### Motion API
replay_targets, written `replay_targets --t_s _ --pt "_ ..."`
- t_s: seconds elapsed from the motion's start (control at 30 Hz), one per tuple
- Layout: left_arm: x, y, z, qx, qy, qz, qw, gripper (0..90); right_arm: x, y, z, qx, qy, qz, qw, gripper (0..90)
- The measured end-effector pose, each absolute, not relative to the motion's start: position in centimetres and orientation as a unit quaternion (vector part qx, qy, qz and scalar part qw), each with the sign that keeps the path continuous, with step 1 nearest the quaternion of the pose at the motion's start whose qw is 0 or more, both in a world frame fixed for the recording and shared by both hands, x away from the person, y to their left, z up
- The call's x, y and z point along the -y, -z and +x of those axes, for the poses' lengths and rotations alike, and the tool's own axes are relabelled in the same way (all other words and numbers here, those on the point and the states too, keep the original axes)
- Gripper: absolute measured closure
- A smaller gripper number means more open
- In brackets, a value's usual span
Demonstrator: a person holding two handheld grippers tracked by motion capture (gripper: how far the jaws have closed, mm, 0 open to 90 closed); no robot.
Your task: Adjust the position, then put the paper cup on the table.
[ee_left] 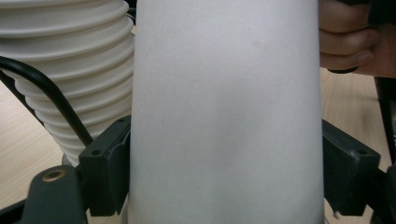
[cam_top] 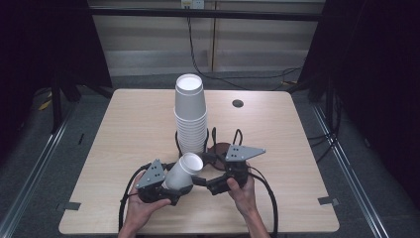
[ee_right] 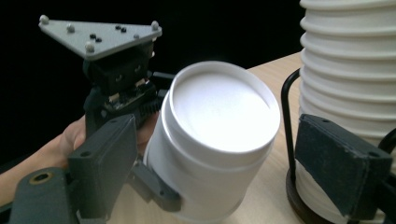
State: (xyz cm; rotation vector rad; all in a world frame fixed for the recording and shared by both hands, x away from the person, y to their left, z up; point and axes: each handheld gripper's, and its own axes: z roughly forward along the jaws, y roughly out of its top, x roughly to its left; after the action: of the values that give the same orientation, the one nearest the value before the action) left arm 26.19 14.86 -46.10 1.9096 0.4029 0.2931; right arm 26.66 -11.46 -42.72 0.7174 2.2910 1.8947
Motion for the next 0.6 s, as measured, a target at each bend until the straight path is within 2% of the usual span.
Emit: replay_targets --t_s 0.6 --pt "-14.26 45.64 26.56 -0.146 -0.11 0.85 0.494 18.0 12.12 43.19 26.56 -0.799 -0.559 0.217 0.035 13.0"
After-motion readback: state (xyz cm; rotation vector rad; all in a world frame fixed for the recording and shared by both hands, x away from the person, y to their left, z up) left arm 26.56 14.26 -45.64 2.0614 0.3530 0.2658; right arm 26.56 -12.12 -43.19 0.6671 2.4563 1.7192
